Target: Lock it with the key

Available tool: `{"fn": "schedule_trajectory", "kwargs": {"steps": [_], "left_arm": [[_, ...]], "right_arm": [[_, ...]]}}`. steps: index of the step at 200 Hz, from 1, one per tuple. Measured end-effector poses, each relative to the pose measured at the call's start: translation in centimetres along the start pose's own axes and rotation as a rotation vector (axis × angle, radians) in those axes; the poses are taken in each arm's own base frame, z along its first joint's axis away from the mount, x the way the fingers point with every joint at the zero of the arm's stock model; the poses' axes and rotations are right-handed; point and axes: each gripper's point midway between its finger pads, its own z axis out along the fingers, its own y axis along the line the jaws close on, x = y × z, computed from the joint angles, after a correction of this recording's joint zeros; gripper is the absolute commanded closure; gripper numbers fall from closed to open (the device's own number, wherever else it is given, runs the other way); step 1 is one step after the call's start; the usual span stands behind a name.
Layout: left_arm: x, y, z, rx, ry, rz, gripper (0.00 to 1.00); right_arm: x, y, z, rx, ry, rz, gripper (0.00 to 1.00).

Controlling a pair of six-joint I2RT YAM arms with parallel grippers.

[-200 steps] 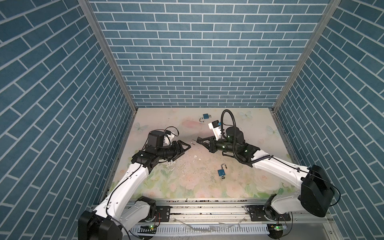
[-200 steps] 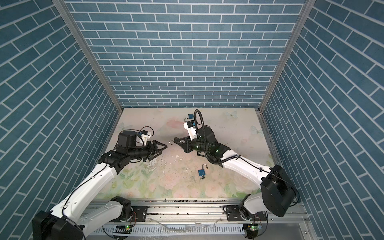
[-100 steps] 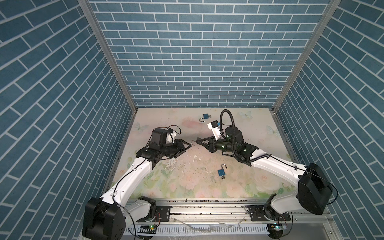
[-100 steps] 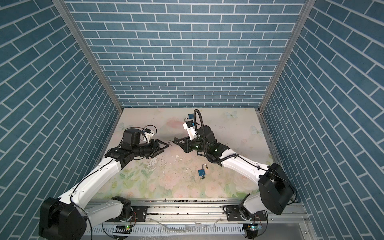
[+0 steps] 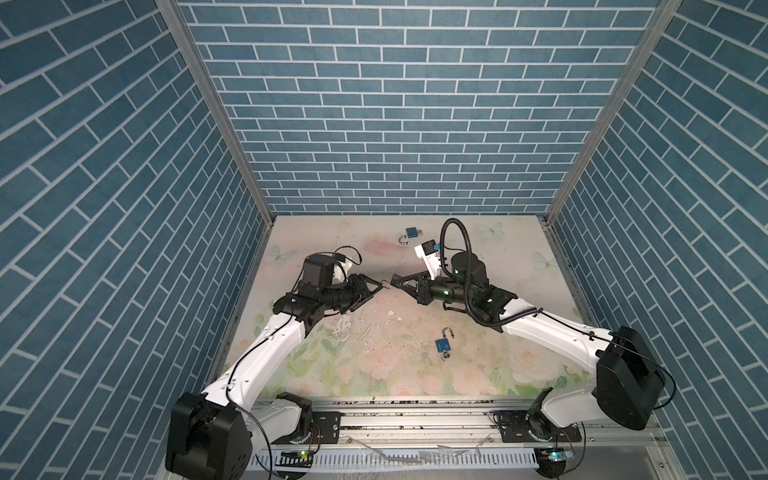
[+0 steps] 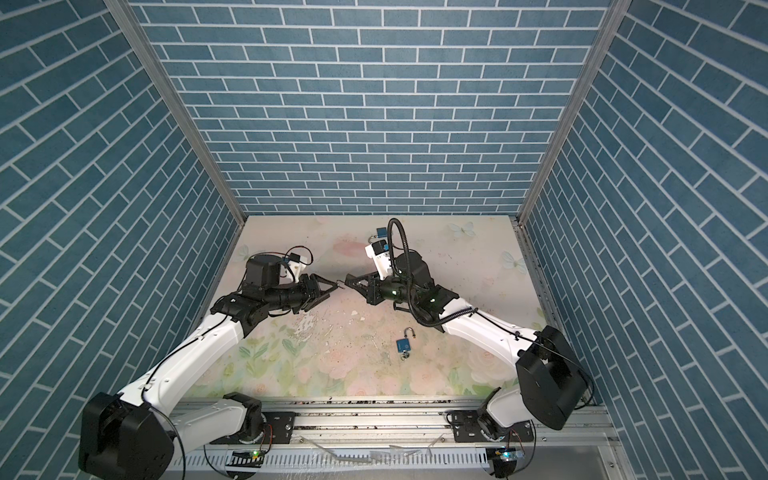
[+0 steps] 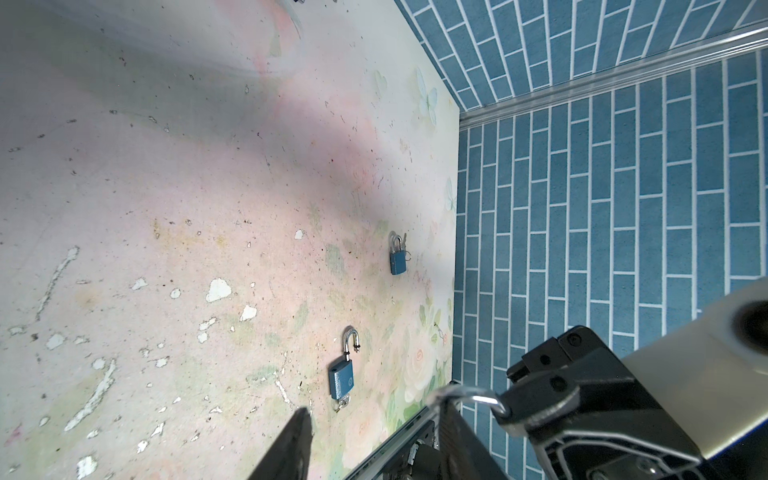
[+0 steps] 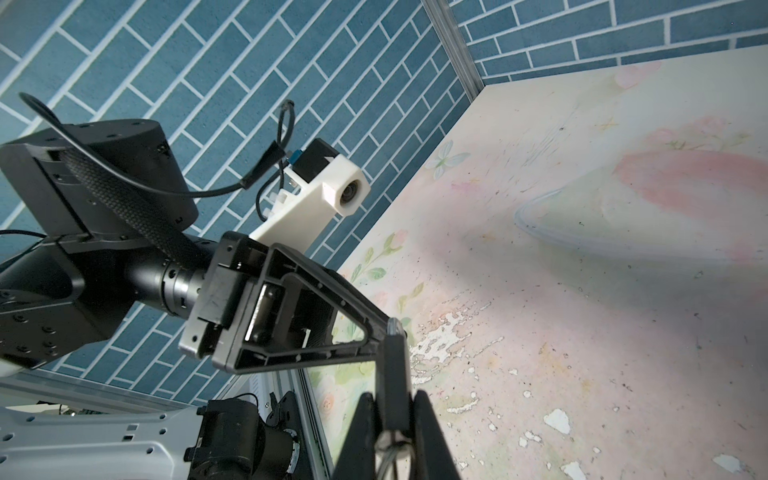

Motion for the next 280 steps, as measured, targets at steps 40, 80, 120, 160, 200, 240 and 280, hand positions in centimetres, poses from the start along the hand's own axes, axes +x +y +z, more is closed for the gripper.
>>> {"fn": "schedule_trajectory", "kwargs": {"steps": [40, 80, 120, 160, 200, 240, 280], "left_arm": [[-0.2, 0.3, 0.3, -0.012, -0.002, -0.005, 0.51], [-1.4, -0.6, 0.4, 0.003, -0.036, 0.005, 0.51], [-2.3, -1.7, 0.1, 0.028, -0.068, 0.023, 0.51], [-2.9, -2.4, 0.0, 0.053, -0.090, 0.026, 0.51], [-2.9, -2.6, 0.0, 0.062, -0.093, 0.029, 0.50], [-2.9, -2.7, -0.1, 0.067, -0.099, 0.030, 0.50], [-3.2, -3.1, -0.1, 0.098, -0.119, 0.032, 0.49]], "right_arm": [[-0.1, 0.4, 0.0, -0.022, 0.001, 0.005, 1.00], [0.0, 0.5, 0.0, -0.031, 0.002, 0.013, 1.00], [0.3, 0.5, 0.0, -0.047, -0.007, 0.029, 1.00], [0.4, 0.4, -0.1, -0.054, -0.011, 0.043, 1.00], [0.6, 0.4, -0.1, -0.058, -0.005, 0.044, 1.00], [0.6, 0.4, -0.1, -0.059, -0.003, 0.044, 1.00], [0.6, 0.7, -0.3, -0.065, -0.003, 0.043, 1.00]]}}
